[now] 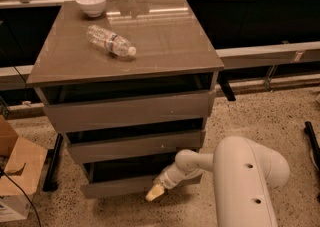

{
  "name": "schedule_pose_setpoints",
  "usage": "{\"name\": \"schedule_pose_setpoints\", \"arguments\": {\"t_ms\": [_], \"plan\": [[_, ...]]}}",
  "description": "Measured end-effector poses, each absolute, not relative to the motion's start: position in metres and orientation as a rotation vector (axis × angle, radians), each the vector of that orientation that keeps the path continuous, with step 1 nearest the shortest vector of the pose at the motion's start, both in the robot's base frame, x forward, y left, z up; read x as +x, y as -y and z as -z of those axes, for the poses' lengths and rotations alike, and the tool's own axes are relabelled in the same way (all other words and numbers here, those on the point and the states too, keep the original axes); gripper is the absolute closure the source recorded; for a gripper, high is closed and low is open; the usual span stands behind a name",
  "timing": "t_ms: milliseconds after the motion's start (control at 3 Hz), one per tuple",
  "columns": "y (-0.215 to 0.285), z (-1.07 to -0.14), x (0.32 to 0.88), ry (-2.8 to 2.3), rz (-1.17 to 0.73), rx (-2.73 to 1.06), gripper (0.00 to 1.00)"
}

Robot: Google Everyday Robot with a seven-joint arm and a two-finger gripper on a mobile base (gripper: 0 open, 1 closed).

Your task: Open bottom drawer

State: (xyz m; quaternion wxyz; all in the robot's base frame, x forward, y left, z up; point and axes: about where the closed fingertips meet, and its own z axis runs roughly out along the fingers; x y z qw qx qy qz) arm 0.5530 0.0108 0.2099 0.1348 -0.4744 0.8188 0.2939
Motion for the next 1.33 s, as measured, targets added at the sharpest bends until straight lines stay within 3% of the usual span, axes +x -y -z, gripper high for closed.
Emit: {"name": "schedule_pose_setpoints", "arguments": {"t_ms": [333,667,1333], "plan": [[-0.011,-0.21,0.553,-2.373,-0.852,-1.375,0.08],[-0.007,-0.216,0.551,-2.39,-0.808,-1.369,0.0],[-0.009,-0.253,0.533,-2.378,-0.716,-1.385,0.0]]}}
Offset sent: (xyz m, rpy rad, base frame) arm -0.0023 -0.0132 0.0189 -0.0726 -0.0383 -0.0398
